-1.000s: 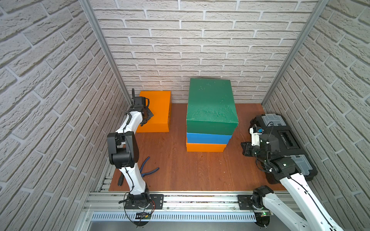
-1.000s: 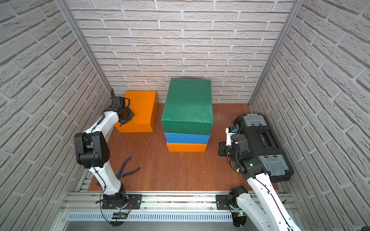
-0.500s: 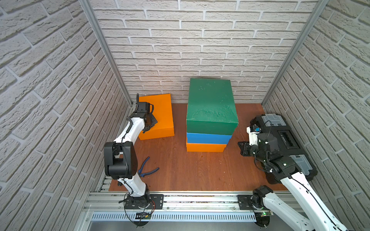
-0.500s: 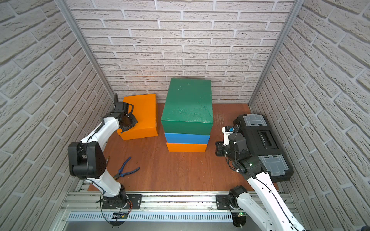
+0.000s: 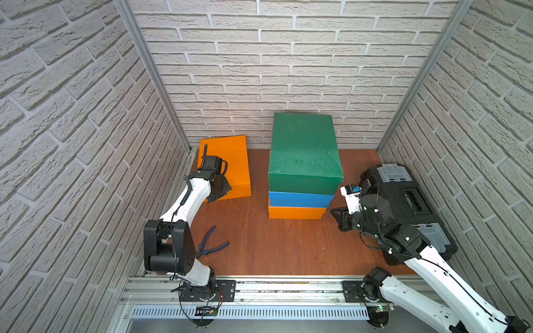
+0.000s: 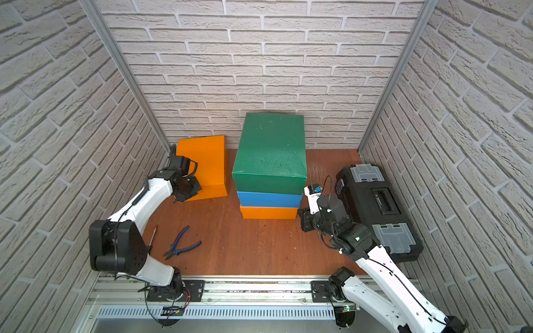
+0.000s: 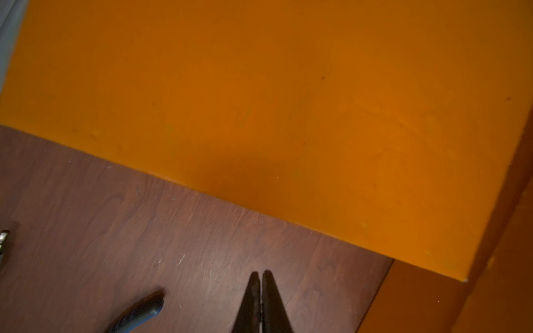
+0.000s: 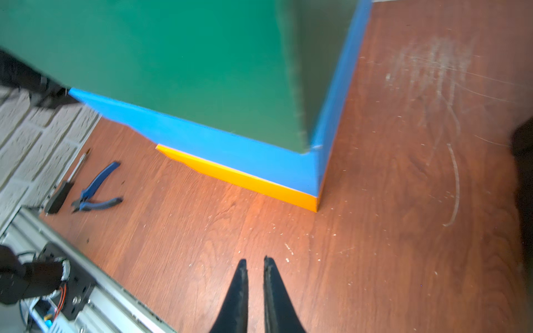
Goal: Stack the shoeboxes
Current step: Adjust the shoebox at the center of the board.
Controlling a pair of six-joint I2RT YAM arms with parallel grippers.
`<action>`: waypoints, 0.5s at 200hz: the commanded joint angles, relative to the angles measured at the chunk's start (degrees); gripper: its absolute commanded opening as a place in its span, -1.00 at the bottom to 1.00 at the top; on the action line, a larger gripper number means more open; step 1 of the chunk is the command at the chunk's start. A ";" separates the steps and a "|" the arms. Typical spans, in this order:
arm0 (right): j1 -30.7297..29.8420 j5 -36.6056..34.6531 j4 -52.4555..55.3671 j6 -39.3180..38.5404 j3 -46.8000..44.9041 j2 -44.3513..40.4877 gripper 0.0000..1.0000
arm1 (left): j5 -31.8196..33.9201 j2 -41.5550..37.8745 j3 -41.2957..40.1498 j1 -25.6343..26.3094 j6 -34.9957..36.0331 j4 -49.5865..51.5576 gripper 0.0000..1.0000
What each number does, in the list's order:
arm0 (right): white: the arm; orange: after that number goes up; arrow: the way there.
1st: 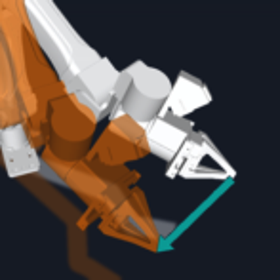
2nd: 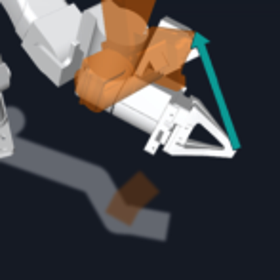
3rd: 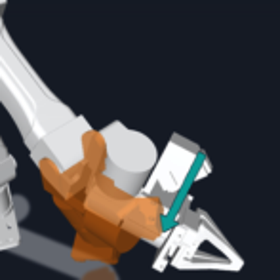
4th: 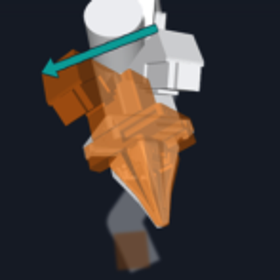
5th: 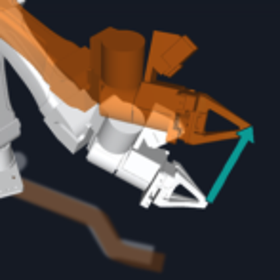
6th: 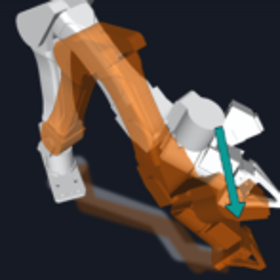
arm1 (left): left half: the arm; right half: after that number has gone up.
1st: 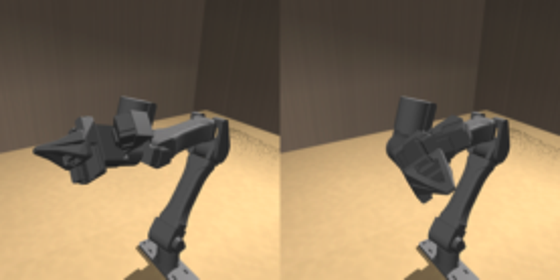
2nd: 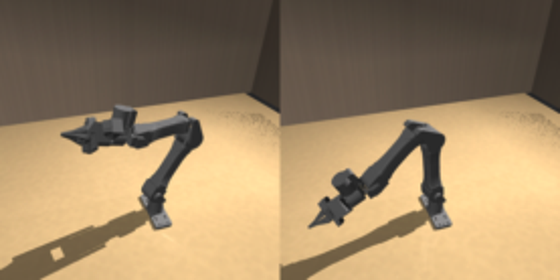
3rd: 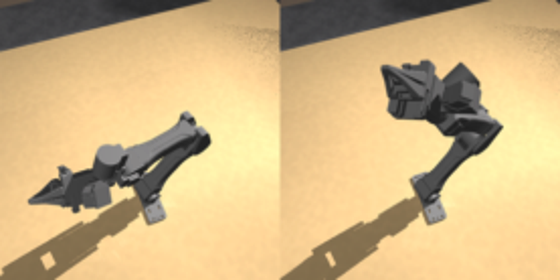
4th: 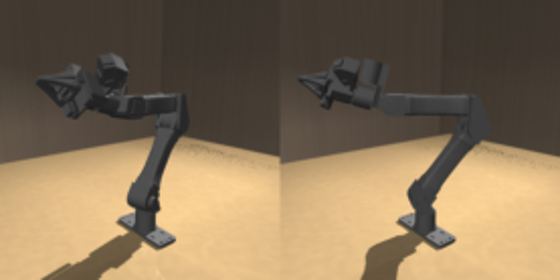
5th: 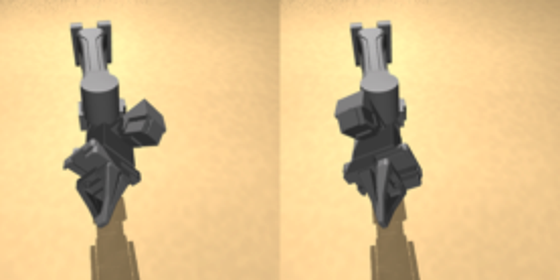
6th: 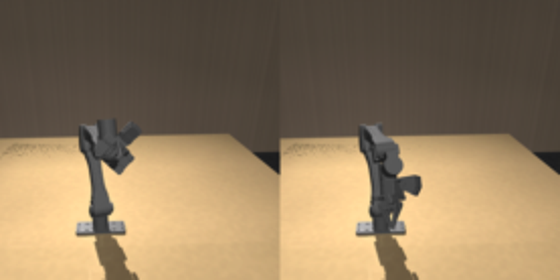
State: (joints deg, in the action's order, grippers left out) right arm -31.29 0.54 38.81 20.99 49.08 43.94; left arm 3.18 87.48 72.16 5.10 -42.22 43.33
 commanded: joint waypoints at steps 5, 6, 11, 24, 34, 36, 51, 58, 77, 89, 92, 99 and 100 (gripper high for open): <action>-7.16 -5.91 -0.96 -1.28 0.27 0.76 -0.71 | 4.27 1.05 9.45 -0.09 2.38 2.28 -0.84; -7.49 -6.08 -0.94 -1.30 0.29 0.82 -0.71 | 4.37 1.21 9.73 -0.13 2.48 2.37 -0.84; -9.07 -7.58 -0.86 -1.29 0.19 0.99 -0.71 | 4.93 2.11 11.25 -0.18 2.79 2.63 -0.84; -12.24 -10.10 -0.84 -0.84 -0.06 1.55 -0.71 | 4.46 5.04 15.03 -0.99 3.28 3.14 -0.84; -14.13 -11.25 -1.37 -0.46 -0.38 1.93 -0.71 | 4.29 7.67 17.71 -1.36 3.53 3.49 -0.84; -14.47 -11.43 -1.50 -0.37 -0.43 2.00 -0.71 | 4.29 8.16 18.18 -1.33 3.65 3.55 -0.84; -16.97 -12.90 -2.32 0.52 -0.74 2.65 -0.71 | 4.37 12.00 21.30 -1.41 4.17 3.70 -0.84; -18.25 -13.90 -2.50 0.84 -0.70 3.15 -0.71 | 4.53 13.61 22.46 -1.40 4.38 4.01 -0.85; -22.65 -17.83 -2.33 1.83 -0.11 5.20 -0.71 | 4.72 17.31 24.59 -1.53 4.60 4.22 -0.86; -25.46 -20.33 -2.18 2.37 0.45 6.81 -0.71 | 4.39 19.00 25.11 -1.51 4.96 3.61 -0.86; -26.20 -21.06 -2.12 2.53 0.63 7.28 -0.71 | 4.26 19.32 25.26 -1.49 5.07 3.37 -0.86; -27.70 -22.98 -1.71 3.00 1.24 8.32 -0.71 | 4.20 20.10 25.33 -1.51 5.22 2.99 -0.86; -27.87 -23.27 -1.62 3.05 1.30 8.47 -0.71 | 4.20 20.19 25.36 -1.55 5.22 2.94 -0.86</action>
State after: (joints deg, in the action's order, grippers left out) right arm -55.09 -15.05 38.37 22.11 49.08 49.89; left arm 6.61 105.78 95.66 3.86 -38.54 44.99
